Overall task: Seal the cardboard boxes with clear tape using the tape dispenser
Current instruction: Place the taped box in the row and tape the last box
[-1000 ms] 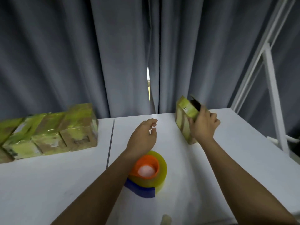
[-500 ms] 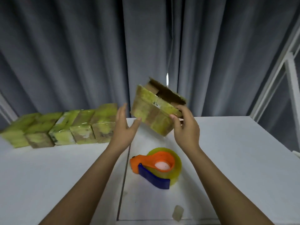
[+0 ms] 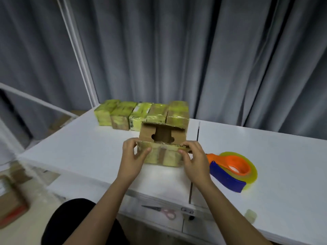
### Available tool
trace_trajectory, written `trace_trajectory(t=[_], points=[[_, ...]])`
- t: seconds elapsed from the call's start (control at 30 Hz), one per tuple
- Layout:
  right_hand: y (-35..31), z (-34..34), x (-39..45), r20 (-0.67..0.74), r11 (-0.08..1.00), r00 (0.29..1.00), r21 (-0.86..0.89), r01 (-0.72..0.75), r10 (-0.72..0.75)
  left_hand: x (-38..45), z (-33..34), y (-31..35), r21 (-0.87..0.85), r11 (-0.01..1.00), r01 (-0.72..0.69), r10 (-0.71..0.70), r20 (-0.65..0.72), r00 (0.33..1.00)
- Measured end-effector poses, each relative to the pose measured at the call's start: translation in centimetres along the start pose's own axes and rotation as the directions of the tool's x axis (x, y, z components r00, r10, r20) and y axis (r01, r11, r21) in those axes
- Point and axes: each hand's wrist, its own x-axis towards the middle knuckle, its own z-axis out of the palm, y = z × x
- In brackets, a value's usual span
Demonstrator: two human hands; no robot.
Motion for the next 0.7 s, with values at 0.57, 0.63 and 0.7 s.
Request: trace_trajectory(t=[0.57,0.63,0.7], points=[[1.4,1.9,-0.2,-0.088,0.969,0.967,0.082,-0.232,0.239,0.8,1.4,-0.7,-0.061,0.986,0.157,-0.164,-0.120,0.979],[1.3,2.7,-0.2,-0.159,0.969,0.957,0.101,-0.227,0.241,1.1,1.8,-1.0,-0.088,0.984,0.157,-0.170,-0.159,0.973],[1.3,3.2,0.0,-0.215,0.975,0.953,0.099,-0.197,0.214,1.4,1.9,-1.4,-0.079,0.985,0.153,-0.163,-0.155,0.974]])
